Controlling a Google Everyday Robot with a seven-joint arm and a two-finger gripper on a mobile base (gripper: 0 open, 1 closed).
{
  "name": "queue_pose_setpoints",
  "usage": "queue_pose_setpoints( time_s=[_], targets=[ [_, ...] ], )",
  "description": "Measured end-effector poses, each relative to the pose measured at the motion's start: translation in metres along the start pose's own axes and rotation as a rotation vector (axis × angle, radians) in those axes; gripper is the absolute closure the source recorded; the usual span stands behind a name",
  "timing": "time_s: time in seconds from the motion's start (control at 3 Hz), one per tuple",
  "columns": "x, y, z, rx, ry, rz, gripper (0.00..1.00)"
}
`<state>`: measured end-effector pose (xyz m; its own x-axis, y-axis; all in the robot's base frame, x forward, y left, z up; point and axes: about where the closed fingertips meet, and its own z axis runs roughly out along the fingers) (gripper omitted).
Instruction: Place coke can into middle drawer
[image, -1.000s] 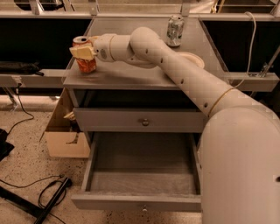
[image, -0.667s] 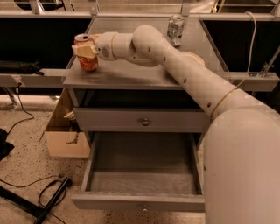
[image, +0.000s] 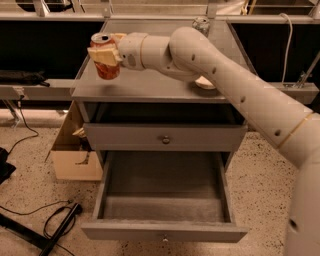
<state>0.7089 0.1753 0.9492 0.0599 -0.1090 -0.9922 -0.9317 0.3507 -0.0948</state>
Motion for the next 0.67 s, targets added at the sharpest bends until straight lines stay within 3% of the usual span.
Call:
queue_pose_setpoints(
  time_s=[0.33,0.67],
  targets=[
    [-0.011,0.053,-0.035,0.005,-0.039,0.002,1.00],
    [0.012,0.101,-0.064,0.016,-0.044,0.044,1.00]
  ],
)
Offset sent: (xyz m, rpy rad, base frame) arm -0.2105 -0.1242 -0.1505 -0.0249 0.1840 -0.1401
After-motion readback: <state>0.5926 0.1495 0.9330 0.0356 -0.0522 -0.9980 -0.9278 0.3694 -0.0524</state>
